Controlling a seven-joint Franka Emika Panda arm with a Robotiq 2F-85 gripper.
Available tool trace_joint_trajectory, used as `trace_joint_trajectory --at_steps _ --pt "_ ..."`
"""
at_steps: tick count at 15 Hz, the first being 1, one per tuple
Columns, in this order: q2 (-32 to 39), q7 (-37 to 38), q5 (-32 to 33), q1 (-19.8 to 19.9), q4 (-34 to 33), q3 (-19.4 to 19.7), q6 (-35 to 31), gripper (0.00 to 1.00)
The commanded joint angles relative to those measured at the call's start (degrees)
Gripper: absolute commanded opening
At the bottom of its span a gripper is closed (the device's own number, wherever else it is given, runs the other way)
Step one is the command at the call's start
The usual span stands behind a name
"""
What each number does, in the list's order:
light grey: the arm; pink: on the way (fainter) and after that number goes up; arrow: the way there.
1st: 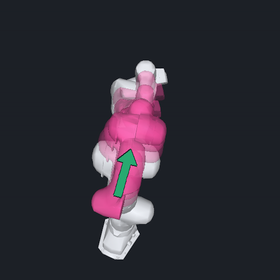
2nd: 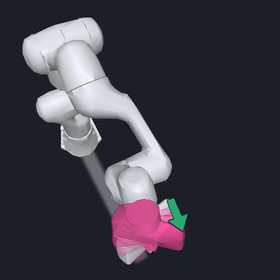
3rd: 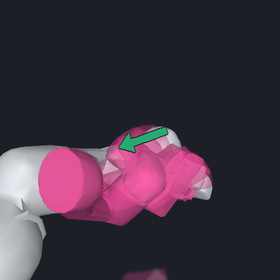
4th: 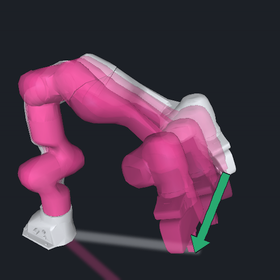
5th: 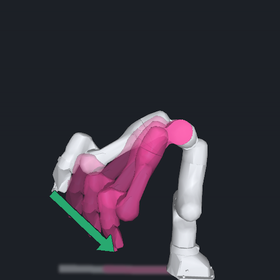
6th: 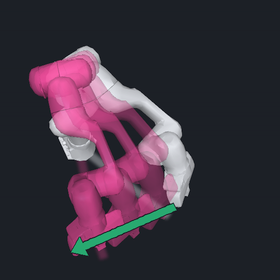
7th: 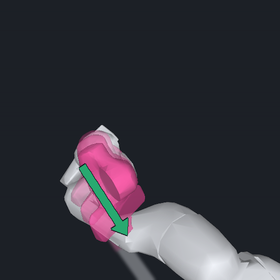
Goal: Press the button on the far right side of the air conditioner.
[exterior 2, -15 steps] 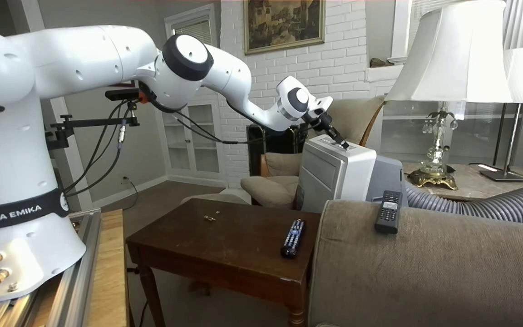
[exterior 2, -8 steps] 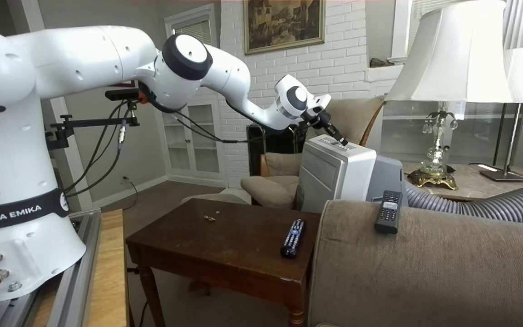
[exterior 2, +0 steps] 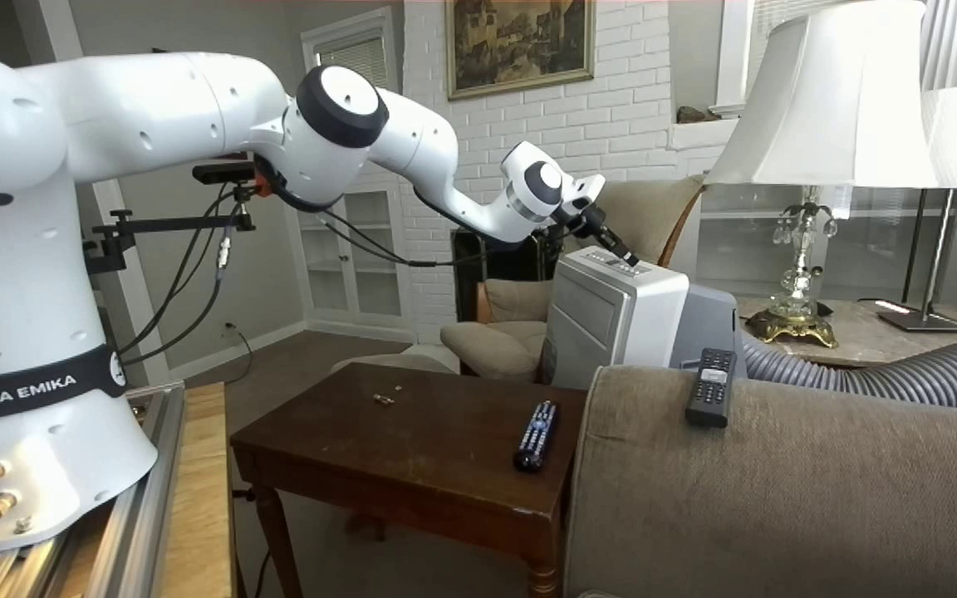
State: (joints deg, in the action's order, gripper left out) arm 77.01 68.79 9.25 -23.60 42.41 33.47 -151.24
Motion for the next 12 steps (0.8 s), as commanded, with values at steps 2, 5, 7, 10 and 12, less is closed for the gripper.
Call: trace_joint_trajectory --at_steps 2,5,7,10,12 --pt "3.05 3.46 0.68 -0.09 -2.81 2.94 -1.82 0.0" --pt "4.12 4.14 0.67 -0.08 -3.53 4.34 -2.13 0.0" --pt "4.86 4.75 0.7 -0.13 -3.87 5.45 -1.78 0.0" --pt "5.75 4.76 0.61 -0.15 -4.24 6.46 -1.32 0.0" --pt "6.34 4.83 0.55 -0.3 -4.71 6.98 -1.06 0.0"
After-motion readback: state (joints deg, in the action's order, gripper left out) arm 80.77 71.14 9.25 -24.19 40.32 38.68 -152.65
